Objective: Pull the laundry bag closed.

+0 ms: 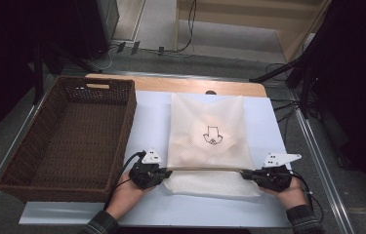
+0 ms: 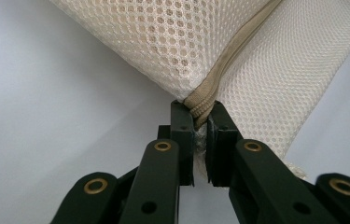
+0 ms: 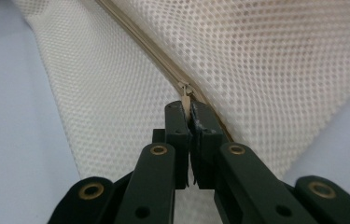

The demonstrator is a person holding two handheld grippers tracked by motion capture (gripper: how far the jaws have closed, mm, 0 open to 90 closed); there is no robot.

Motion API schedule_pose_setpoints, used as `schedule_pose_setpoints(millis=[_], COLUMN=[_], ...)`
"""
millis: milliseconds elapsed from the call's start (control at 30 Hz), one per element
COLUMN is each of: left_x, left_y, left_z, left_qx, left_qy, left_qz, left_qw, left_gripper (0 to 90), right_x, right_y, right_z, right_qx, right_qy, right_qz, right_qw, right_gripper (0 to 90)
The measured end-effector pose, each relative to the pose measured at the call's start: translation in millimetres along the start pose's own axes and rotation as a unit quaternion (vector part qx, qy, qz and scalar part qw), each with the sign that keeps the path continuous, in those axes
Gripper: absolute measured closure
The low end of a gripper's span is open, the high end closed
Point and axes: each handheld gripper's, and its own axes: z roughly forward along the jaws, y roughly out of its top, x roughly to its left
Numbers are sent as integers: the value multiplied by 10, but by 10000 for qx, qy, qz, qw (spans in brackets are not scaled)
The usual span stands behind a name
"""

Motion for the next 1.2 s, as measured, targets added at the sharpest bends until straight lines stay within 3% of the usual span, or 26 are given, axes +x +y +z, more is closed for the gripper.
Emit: schedule_pose_setpoints(millis=[400,767,833,1033,1200], left_x=[-6,7,6,-9,-18], left_y=[10,1,-5,-1,4], left_z=[1,-8,-5,-10,-1], left_qx=[35,-9,-35,-231,-220], left_qy=[38,18,15,-18,-15], left_qz=[23,39,82,118,112], left_qw=[10000,10000,10000,9997,9997], left_gripper=[843,830,736,366,125], right_x=[-78,-84,-83,-32,10], right_y=[-159,-202,-207,-186,-179], right_z=[-168,-193,-175,-158,-140], right_qx=[-30,79,109,-41,-223], right_qy=[-129,-240,-196,-180,-385], right_qz=[188,209,230,268,305], right_qw=[9997,9995,9995,9995,9985], right_gripper=[880,876,826,481,249])
